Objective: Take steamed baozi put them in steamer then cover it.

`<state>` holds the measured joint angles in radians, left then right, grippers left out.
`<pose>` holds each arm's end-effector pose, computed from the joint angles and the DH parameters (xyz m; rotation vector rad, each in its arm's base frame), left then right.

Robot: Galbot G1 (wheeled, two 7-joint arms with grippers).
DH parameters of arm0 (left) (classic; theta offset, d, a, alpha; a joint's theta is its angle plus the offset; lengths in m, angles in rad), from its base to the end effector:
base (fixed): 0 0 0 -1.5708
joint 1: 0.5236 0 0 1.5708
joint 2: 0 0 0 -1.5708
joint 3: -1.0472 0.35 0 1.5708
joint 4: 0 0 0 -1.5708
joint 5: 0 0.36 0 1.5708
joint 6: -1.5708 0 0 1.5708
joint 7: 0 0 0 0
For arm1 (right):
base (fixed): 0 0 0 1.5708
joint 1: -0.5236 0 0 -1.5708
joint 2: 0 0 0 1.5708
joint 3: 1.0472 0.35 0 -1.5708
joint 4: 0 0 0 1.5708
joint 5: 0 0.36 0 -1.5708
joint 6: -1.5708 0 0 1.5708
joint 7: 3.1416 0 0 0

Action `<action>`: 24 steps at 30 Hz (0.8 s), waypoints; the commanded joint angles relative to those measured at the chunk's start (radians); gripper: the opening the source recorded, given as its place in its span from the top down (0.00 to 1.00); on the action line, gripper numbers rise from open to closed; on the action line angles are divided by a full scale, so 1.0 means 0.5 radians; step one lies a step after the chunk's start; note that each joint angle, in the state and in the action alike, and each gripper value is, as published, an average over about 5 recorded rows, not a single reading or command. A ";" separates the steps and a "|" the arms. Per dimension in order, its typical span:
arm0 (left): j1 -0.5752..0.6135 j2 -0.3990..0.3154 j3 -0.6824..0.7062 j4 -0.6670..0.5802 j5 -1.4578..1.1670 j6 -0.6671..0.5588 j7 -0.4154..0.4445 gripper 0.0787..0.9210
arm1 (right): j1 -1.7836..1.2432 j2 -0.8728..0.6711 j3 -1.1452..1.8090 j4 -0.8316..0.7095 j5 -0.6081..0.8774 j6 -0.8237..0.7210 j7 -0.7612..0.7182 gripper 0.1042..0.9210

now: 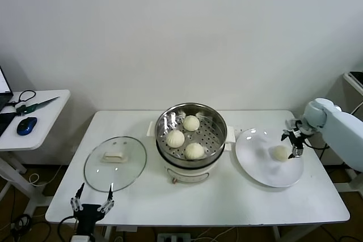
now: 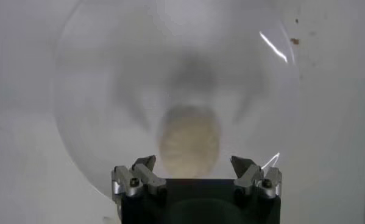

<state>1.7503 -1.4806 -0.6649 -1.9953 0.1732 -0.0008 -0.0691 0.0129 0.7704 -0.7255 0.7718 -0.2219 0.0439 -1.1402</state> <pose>0.1205 0.0642 -0.3601 0.1667 -2.8321 -0.4803 0.5573 -0.2704 -0.2213 1.1294 -1.3155 1.3079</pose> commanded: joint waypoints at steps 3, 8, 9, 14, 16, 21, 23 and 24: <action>0.002 0.000 0.002 0.008 0.011 -0.001 0.002 0.12 | -0.110 0.106 0.138 -0.195 -0.090 0.023 0.005 0.12; 0.003 0.001 0.001 0.008 0.014 -0.001 0.002 0.12 | -0.103 0.160 0.170 -0.266 -0.099 0.041 0.014 0.12; 0.003 0.001 0.001 0.009 0.014 -0.001 0.002 0.12 | -0.100 0.169 0.173 -0.278 -0.100 0.044 0.015 0.12; 0.002 0.001 -0.001 0.009 0.015 -0.001 0.002 0.12 | -0.090 0.204 0.171 -0.321 -0.115 0.059 0.010 0.12; 0.002 0.001 -0.001 0.009 0.015 0.000 0.002 0.12 | -0.088 0.212 0.171 -0.332 -0.119 0.063 0.004 0.12; 0.000 0.000 -0.003 0.010 0.015 0.000 0.001 0.12 | -0.080 0.214 0.161 -0.337 -0.118 0.069 -0.014 0.13; 0.001 0.000 -0.004 0.009 0.015 0.000 0.000 0.12 | -0.075 0.211 0.158 -0.337 -0.116 0.074 -0.018 0.15; 0.001 0.000 -0.005 0.009 0.015 -0.001 0.000 0.12 | -0.072 0.209 0.157 -0.337 -0.114 0.075 -0.020 0.17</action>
<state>1.7499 -1.4807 -0.6663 -1.9910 0.1803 -0.0013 -0.0685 -0.0196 0.8630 -0.6520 0.6239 -0.2729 0.0765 -1.1462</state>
